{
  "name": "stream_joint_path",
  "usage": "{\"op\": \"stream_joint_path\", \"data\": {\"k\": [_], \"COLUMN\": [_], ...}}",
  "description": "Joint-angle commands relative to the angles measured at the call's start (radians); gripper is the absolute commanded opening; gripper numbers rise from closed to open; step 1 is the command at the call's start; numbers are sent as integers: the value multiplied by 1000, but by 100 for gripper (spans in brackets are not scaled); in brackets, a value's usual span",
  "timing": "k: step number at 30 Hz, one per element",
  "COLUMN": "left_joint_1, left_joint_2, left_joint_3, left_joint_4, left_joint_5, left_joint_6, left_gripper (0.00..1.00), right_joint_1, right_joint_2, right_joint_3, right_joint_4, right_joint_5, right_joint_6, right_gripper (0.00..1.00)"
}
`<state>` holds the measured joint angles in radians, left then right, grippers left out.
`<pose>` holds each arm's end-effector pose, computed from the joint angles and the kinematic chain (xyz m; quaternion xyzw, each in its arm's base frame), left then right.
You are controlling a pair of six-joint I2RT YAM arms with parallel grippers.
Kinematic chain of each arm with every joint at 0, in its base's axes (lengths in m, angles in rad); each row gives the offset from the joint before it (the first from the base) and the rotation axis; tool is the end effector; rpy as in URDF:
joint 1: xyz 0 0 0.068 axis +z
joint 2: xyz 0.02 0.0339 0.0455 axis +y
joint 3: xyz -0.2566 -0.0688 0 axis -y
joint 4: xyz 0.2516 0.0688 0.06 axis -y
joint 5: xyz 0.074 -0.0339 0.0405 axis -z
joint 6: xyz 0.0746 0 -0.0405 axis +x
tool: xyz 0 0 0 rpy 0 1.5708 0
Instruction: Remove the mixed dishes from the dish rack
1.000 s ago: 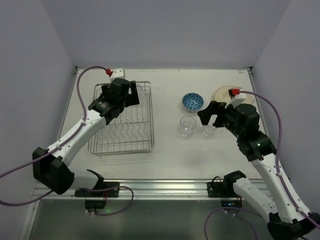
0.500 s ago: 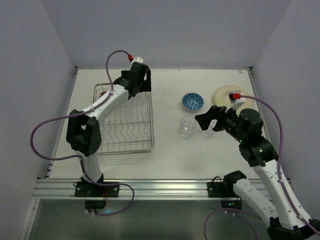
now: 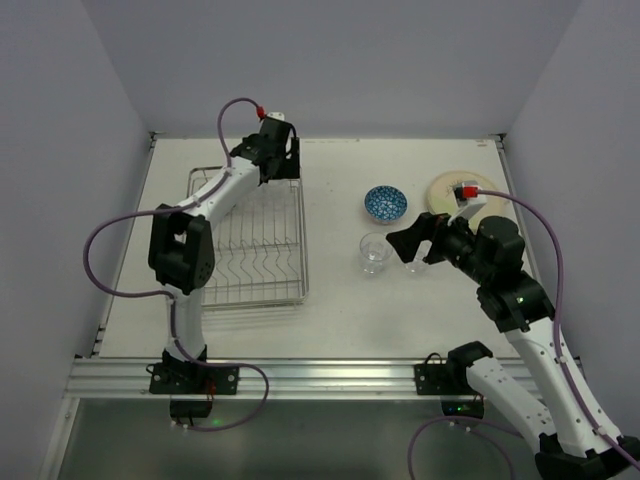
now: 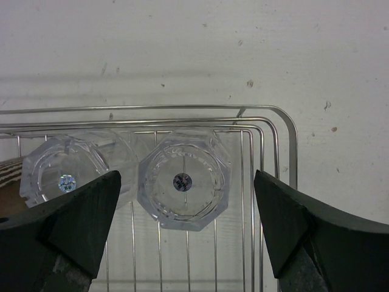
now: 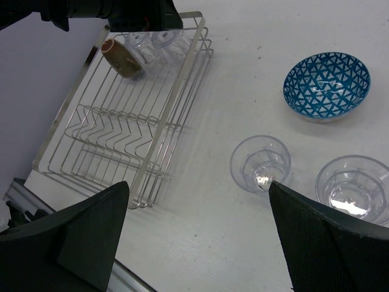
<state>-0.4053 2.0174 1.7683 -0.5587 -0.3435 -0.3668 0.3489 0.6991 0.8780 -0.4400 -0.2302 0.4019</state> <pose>0.4594 -0.1698 0.2368 -0.0460 0.9155 0.0088 0.3996 0.1842 0.0851 0.3446 -0.0490 0.7895 0.3066 0.5295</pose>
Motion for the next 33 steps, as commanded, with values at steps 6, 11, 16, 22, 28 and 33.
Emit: {"op": "stream_joint_path", "data": {"k": [6,11,16,22,28,33], "left_joint_1": [28,36,37,36,36,34], "left_joint_2": [79,110,124,95,12,-75], "left_joint_3": [85,97,94,85,75,71], "left_joint_4": [-15,-33,-35,-40,-27,-27], "left_joint_5": [72,81,100,127,152,162], "left_joint_6": [39,31,29,29,22,19], "left_gripper": [93,84,78,46,3,0], "right_joint_1": [2,2,4,2,2,4], "right_joint_2": [8,11,14,11,10,13], "right_joint_3": [9,10,9,9,9,1], "right_joint_4": [38,37,37,35,38,47], "right_joint_5": [-47,-55,-66,-66,-61,-49], "right_joint_6": [-14,-17,-20,-23,-25,-23], "right_gripper": [99,99,99,99,99,99]}}
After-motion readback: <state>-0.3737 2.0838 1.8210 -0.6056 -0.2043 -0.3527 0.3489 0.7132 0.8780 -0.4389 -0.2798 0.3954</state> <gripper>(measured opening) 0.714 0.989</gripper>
